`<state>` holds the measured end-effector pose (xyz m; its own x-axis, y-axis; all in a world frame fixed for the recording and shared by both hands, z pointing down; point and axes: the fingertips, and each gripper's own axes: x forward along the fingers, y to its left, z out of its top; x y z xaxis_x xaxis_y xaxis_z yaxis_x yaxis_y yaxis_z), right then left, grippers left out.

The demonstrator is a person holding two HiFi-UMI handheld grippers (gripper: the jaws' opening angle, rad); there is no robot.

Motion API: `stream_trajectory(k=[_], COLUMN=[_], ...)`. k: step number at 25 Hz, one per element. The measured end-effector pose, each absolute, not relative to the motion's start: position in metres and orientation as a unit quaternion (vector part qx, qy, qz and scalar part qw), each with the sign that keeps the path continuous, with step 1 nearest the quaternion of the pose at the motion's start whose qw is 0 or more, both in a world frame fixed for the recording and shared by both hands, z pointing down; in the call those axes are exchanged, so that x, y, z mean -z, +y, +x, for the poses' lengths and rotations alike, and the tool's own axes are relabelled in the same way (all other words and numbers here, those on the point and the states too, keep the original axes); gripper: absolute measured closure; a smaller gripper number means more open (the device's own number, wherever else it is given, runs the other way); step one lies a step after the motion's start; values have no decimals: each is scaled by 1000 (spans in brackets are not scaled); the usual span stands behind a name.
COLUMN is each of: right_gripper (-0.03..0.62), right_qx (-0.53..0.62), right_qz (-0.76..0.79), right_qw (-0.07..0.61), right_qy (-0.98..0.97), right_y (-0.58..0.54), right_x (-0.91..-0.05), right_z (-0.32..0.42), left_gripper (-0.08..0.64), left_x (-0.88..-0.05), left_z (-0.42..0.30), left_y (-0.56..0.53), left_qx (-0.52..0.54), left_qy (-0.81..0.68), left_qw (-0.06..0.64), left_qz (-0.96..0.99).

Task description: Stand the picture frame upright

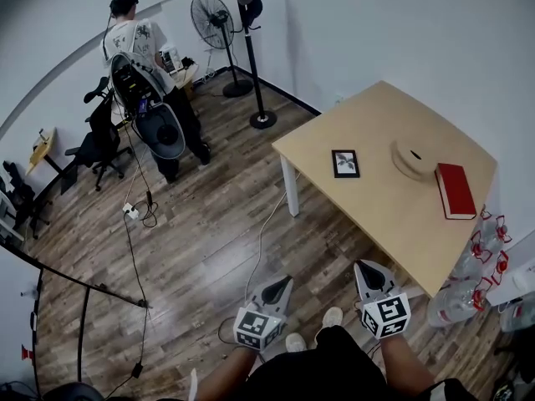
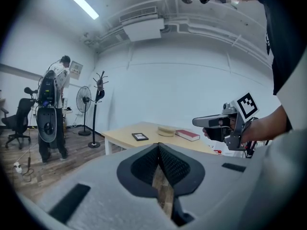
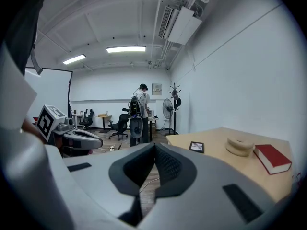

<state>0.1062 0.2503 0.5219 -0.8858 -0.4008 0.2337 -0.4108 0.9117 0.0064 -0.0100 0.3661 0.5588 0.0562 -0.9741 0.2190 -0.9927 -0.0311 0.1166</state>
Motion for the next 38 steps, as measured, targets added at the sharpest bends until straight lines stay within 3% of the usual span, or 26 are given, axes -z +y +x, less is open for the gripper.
stream_trajectory(k=[24, 38], right_gripper=[583, 583], right_qx=[-37, -24], right_qz=[199, 183], right_qw=[139, 136], right_qy=[-969, -973], right_y=[41, -82], right_x=[-534, -527], right_z=[25, 7], left_gripper=[565, 565], left_x=[-558, -550], left_z=[-103, -120], left_y=[174, 49], left_qx=[-61, -64], left_qy=[-701, -708], left_qw=[137, 130], left_qz=[697, 691])
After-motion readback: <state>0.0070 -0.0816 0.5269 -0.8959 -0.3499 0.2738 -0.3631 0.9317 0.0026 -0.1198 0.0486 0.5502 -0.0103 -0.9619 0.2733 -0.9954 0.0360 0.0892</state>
